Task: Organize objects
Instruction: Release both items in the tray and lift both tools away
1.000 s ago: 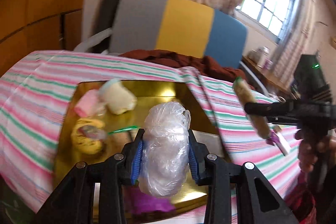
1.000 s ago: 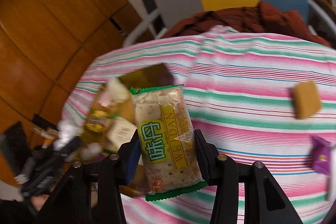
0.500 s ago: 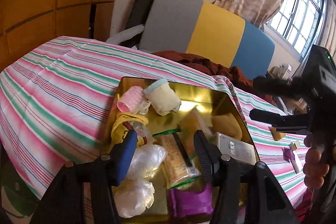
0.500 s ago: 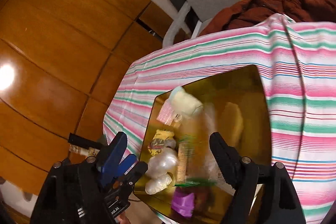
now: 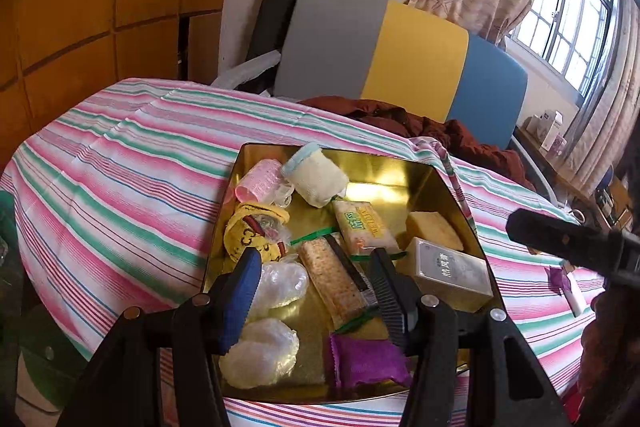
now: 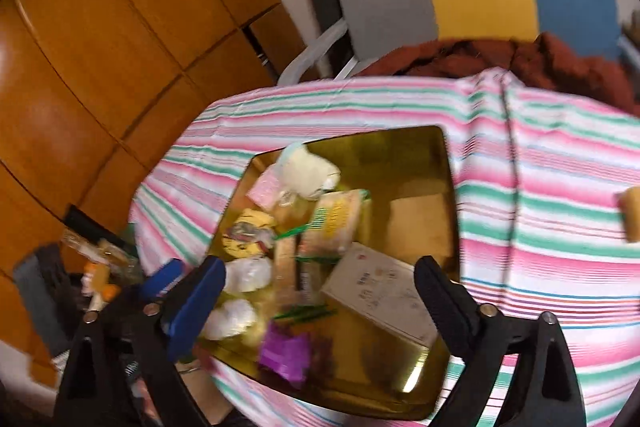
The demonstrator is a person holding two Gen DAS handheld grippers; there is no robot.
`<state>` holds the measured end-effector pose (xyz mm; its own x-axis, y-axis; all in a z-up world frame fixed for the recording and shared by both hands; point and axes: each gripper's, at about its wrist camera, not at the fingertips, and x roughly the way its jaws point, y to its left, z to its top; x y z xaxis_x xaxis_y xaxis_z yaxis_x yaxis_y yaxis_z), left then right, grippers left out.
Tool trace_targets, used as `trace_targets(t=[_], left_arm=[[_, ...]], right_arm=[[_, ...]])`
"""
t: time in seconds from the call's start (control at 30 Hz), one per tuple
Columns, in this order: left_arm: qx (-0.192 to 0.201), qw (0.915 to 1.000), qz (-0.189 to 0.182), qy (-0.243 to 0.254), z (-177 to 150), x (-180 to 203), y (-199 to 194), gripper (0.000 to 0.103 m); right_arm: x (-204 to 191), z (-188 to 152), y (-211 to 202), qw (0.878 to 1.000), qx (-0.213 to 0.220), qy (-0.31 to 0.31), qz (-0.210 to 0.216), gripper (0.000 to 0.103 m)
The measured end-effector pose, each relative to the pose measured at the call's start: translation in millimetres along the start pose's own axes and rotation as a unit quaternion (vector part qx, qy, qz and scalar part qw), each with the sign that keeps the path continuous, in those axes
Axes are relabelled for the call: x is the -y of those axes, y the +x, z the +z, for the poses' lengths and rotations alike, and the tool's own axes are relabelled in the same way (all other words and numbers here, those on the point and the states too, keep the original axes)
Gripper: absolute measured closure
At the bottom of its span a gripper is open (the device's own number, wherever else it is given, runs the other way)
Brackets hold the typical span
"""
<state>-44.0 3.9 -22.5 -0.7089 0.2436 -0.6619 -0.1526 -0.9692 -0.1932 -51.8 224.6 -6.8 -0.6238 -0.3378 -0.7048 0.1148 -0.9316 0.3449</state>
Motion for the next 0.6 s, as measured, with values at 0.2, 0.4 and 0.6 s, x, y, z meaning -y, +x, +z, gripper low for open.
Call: trace_targets(t=[0.2,0.4,0.6], left_arm=[[0.010,0.9996,0.015,0.022,0.9,13.4,-11.5,0.046],[0.023,0.9987,0.023,0.039,1.6,22.5,-23.7,0.046],[0.027,0.9979,0.030,0.050,1.0,27.3,-31.6,0.045]], right_arm=[[-3.5,-14.2,-25.2,0.996,0.050,-0.030,-0.070,0.000],[-12.9,-29.5,-30.8,0.991,0.060,-0.059,-0.102,0.000],[-17.6,-41.0,-35.4,0.989,0.069,-0.074,-0.108,0.000]])
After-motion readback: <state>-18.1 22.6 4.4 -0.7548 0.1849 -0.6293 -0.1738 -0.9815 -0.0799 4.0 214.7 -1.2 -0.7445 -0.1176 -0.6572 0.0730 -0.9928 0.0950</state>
